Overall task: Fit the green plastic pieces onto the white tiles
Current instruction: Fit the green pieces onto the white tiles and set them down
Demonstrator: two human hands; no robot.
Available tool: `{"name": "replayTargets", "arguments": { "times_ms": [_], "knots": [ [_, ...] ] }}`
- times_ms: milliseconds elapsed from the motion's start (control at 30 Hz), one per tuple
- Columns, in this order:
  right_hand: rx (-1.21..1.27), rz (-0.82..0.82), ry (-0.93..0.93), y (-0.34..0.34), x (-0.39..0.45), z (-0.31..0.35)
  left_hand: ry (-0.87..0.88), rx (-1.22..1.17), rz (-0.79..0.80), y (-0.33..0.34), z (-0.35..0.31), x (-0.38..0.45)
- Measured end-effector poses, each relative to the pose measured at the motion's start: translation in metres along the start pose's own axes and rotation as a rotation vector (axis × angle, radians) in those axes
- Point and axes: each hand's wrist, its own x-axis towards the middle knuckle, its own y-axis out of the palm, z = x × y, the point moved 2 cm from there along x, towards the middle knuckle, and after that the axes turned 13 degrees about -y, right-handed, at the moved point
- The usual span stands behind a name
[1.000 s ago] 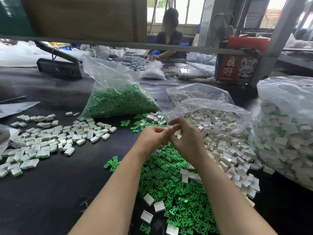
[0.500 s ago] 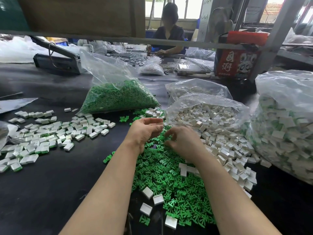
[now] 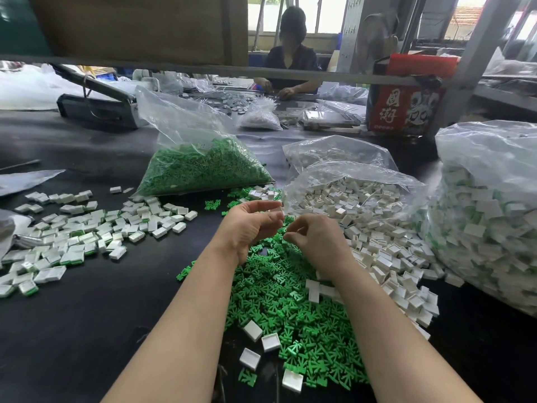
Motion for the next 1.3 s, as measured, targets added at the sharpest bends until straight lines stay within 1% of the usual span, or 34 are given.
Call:
{"name": "replayTargets", "arguments": {
  "times_ms": [133, 333, 567, 667, 733, 900, 1000, 1100, 1300],
  "knots": [
    [0.103, -0.101, -0.002, -0.004, 0.001, 0.0, 0.006, 0.004, -0.004, 0.001, 0.0, -0.001],
    [0.269, -0.121, 0.01, -0.005, -0.001, -0.002, 0.012, 0.001, -0.011, 0.003, 0.0, -0.003],
    [0.249, -0.145, -0.017, -0.007, -0.001, 0.001, 0.007, -0.015, -0.009, 0.001, 0.001, -0.004],
    [0.28, -0.166, -0.018, -0.01, -0.001, 0.003, 0.009, -0.041, 0.0, 0.0, 0.001, -0.004],
    [0.345, -0.19, -0.014, -0.012, -0.001, 0.005, 0.013, -0.074, 0.014, 0.0, 0.001, -0.003],
    [0.69, -0.289, 0.024, -0.017, -0.004, 0.009, 0.024, -0.138, 0.043, -0.002, 0.001, -0.004],
    [0.828, -0.308, 0.029, -0.02, -0.003, 0.01, 0.04, -0.161, 0.067, -0.003, -0.001, -0.004],
    [0.904, -0.321, 0.052, -0.02, -0.002, 0.009, 0.051, -0.155, 0.086, -0.002, -0.001, -0.005],
    [0.973, -0.338, 0.054, -0.018, -0.001, 0.008, 0.046, -0.123, 0.115, 0.0, 0.0, -0.005]
  ]
}}
